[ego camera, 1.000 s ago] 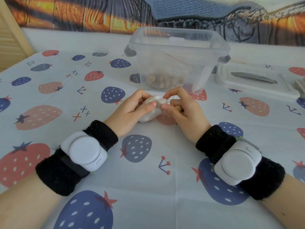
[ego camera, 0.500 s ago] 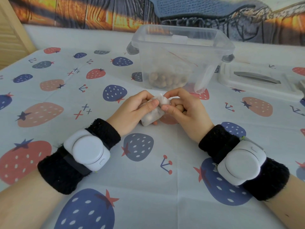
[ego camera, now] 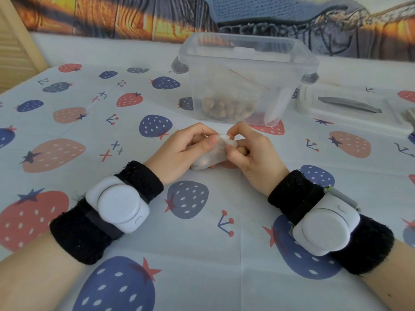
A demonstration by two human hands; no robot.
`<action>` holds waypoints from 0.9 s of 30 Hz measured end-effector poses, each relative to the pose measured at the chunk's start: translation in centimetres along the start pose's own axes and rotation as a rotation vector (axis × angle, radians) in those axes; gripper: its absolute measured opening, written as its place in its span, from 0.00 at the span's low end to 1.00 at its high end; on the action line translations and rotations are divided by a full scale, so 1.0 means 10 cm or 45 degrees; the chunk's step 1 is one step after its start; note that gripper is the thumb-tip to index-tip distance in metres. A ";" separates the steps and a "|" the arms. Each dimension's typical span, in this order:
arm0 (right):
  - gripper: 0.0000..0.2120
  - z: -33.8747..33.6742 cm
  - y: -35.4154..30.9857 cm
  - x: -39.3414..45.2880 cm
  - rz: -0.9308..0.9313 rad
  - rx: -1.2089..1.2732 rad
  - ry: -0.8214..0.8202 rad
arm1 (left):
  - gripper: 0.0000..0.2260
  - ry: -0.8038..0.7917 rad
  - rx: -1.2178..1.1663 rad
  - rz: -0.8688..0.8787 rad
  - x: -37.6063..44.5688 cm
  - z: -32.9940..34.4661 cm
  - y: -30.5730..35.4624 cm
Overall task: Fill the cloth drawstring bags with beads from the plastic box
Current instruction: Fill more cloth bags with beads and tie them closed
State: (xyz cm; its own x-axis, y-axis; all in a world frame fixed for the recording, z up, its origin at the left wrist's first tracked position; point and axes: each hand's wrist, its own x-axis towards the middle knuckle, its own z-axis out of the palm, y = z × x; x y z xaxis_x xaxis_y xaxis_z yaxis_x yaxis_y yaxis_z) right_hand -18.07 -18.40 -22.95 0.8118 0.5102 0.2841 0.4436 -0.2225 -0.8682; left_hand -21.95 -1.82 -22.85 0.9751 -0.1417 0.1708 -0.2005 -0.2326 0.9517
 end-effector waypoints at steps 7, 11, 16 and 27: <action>0.04 -0.04 -0.08 -0.02 -0.026 0.154 0.009 | 0.15 -0.005 0.027 0.004 -0.01 -0.01 0.02; 0.06 -0.05 -0.06 0.00 0.016 0.182 -0.022 | 0.13 0.000 0.038 0.037 -0.01 -0.01 0.01; 0.08 -0.07 -0.08 0.01 0.078 0.365 -0.055 | 0.12 -0.006 0.009 0.053 0.00 -0.01 0.02; 0.07 -0.07 -0.06 0.02 0.080 0.411 -0.003 | 0.12 0.002 -0.071 0.095 0.00 0.00 0.03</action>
State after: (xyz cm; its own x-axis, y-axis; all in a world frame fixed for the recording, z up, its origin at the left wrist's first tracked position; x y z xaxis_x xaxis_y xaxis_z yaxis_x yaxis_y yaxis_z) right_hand -17.88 -18.74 -22.02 0.8325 0.5061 0.2254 0.2495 0.0209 -0.9682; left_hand -21.98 -1.86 -22.52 0.9578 -0.1549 0.2421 -0.2669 -0.1671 0.9491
